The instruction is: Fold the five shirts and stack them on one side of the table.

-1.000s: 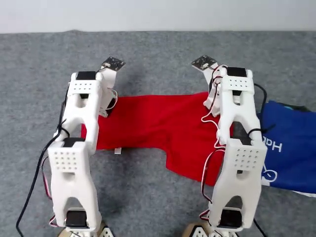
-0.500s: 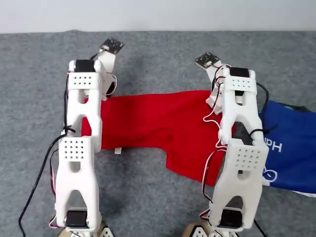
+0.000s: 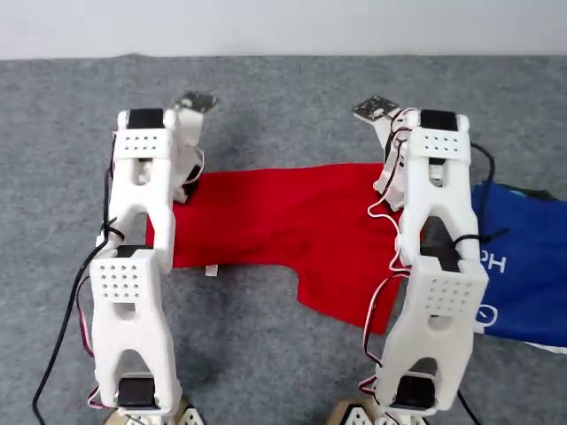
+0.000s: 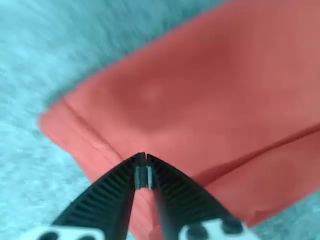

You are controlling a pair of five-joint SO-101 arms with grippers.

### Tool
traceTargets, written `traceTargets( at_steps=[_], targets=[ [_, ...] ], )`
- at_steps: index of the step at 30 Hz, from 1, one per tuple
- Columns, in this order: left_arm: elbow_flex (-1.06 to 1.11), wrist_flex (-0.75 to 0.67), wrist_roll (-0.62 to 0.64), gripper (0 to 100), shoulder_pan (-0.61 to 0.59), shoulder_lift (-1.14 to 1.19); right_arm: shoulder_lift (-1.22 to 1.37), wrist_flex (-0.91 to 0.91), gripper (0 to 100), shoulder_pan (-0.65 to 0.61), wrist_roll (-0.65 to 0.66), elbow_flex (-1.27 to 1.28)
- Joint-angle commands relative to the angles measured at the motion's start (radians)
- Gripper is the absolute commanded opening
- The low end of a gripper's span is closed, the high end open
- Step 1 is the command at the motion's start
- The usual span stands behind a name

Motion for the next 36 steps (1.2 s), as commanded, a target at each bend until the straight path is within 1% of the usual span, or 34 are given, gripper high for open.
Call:
traceTargets(
  at_steps=[1,6,15,20,23,27,31,34,36],
  targets=[
    [0.038,-0.104,-0.006,0,-0.023,-0.04,-0.11,0.047,0.9,0.004,-0.012,-0.058],
    [-0.035,-0.176,-0.008,0,-0.017,0.06,-0.163,0.102,0.9,-0.01,-0.012,-0.058],
    [-0.433,-0.163,-0.008,0,-0.023,0.245,-0.242,0.116,0.9,-0.028,-0.012,-0.058],
    [-0.591,-0.152,-0.008,0,-0.023,0.327,-0.243,0.122,0.9,-0.024,-0.012,-0.058],
    [-0.687,-0.074,-0.008,0,-0.02,0.33,-0.245,0.151,0.9,-0.031,-0.012,-0.06],
    [-0.851,0.087,-0.005,0,-0.023,0.33,-0.246,0.186,0.9,-0.062,-0.012,-0.06],
    [-0.843,0.084,0.0,0,-0.101,0.262,-0.249,0.186,0.9,-0.107,-0.057,-0.06],
    [-0.748,0.084,0.002,0,-0.176,0.15,-0.268,0.185,0.9,-0.153,-0.066,-0.06],
    [-0.641,0.084,0.002,0,-0.227,0.051,-0.274,0.183,0.9,-0.183,-0.066,-0.06]
  ],
)
